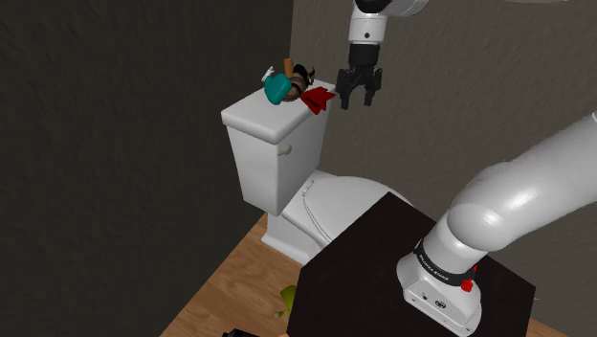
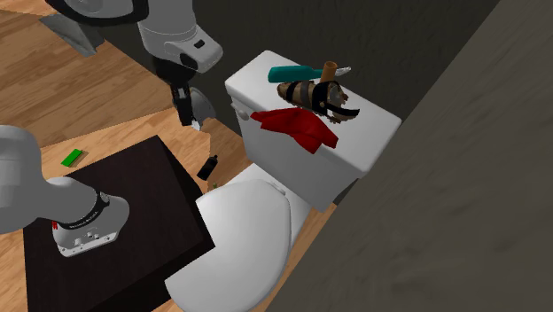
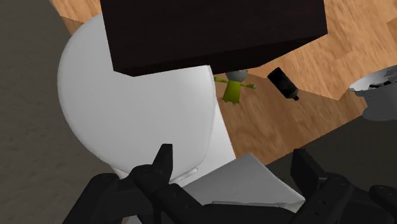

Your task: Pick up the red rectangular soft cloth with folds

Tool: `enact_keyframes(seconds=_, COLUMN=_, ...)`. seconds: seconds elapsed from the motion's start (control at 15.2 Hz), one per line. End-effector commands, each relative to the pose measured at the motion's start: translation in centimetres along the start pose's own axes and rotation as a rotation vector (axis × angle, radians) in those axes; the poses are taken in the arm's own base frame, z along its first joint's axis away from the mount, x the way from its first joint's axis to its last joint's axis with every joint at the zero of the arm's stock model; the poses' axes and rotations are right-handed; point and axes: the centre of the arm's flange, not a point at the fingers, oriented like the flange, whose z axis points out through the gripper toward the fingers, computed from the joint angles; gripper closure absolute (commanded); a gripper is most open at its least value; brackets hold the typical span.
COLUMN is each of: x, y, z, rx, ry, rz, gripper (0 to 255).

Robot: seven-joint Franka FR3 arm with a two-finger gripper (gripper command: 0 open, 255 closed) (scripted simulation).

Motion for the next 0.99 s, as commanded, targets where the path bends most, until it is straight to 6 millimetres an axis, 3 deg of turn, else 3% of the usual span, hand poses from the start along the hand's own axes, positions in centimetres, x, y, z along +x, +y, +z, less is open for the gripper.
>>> enact_keyframes(seconds=0.0, x=2.8, y=1.1, z=-0.2, rx=0.041, ry=-0.001, rz=0.044, gripper=0)
enact_keyframes(seconds=0.46, x=11.7, y=4.7, z=-0.2, rx=0.184, ry=-0.008, rz=0.191, gripper=0)
enact_keyframes(seconds=0.92, x=20.1, y=9.6, z=0.6, rx=0.327, ry=-0.015, rz=0.337, gripper=0)
